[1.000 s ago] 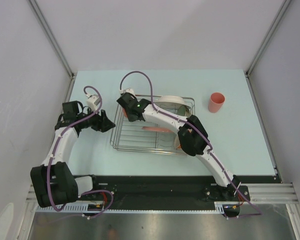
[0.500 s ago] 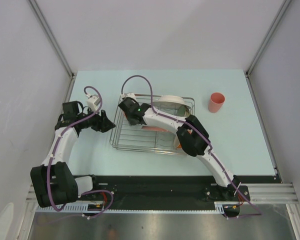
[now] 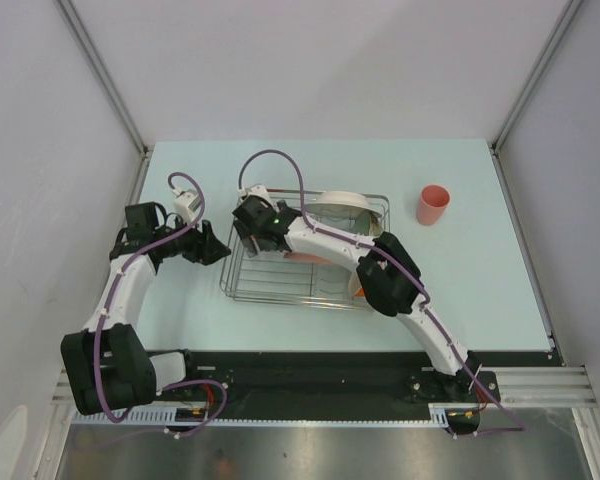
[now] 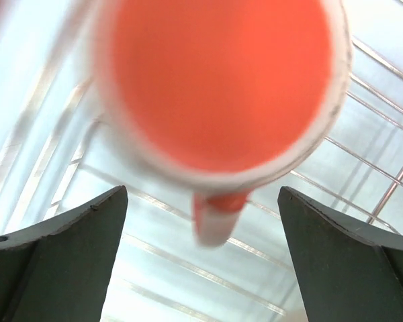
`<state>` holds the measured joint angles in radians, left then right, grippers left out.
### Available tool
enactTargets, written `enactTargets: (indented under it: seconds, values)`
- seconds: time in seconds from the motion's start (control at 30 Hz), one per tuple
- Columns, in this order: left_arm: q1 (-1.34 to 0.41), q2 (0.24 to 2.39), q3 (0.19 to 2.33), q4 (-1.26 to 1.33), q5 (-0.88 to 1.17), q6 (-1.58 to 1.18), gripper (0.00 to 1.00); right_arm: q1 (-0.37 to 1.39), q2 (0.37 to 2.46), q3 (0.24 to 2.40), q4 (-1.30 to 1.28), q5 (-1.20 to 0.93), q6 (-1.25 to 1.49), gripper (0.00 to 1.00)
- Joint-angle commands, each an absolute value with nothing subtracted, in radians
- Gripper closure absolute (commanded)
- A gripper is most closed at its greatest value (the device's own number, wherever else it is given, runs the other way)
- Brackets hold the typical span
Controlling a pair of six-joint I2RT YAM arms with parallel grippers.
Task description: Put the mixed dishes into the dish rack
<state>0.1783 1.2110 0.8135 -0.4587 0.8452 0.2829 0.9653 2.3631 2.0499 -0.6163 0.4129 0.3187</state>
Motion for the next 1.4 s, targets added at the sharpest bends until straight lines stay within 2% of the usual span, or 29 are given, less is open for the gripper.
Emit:
enactTargets:
  seconds: [0.0,0.13,0.3,0.4,0.47,0.53,0.6,0.67,0.7,0.8,1.13,1.37]
  values:
    - [0.186,1.195,0.847,-0.453,0.876,0.302,0.33,1.000,2.269,2.237,-0.725,0.405,0.287,0.00]
    - [0.187,1.193,0.856,-0.453,0.874,0.299,0.33,1.003,2.206,2.367,-0.817,0.330,0.275,0.00]
    - [0.186,1.200,0.865,-0.460,0.873,0.302,0.33,0.962,2.021,2.369,-0.844,0.324,0.249,0.00]
    - [0.187,1.204,0.874,-0.469,0.877,0.298,0.33,0.844,1.847,2.226,-0.827,0.455,0.232,0.00]
    - [0.186,1.201,0.880,-0.469,0.879,0.292,0.33,0.707,1.704,2.024,-0.769,0.526,0.213,0.00]
    - [0.187,1.203,0.890,-0.468,0.879,0.282,0.33,0.611,1.620,1.822,-0.721,0.545,0.192,0.00]
    - [0.187,1.207,0.899,-0.469,0.880,0.276,0.33,0.497,1.556,1.726,-0.689,0.546,0.190,0.00]
    - [0.186,1.210,0.896,-0.462,0.887,0.259,0.34,0.407,1.530,1.623,-0.678,0.503,0.207,0.06]
    - [0.183,1.210,0.891,-0.454,0.888,0.256,0.34,0.384,1.523,1.594,-0.667,0.485,0.219,0.14]
    - [0.178,1.210,0.873,-0.454,0.885,0.256,0.34,0.305,1.523,1.511,-0.638,0.420,0.276,0.25]
    - [0.155,1.212,0.842,-0.595,0.819,0.515,0.37,0.222,1.621,1.496,-0.594,0.387,0.305,0.30]
    - [0.155,1.223,0.845,-0.609,0.827,0.522,0.39,0.193,1.733,1.496,-0.557,0.368,0.305,0.31]
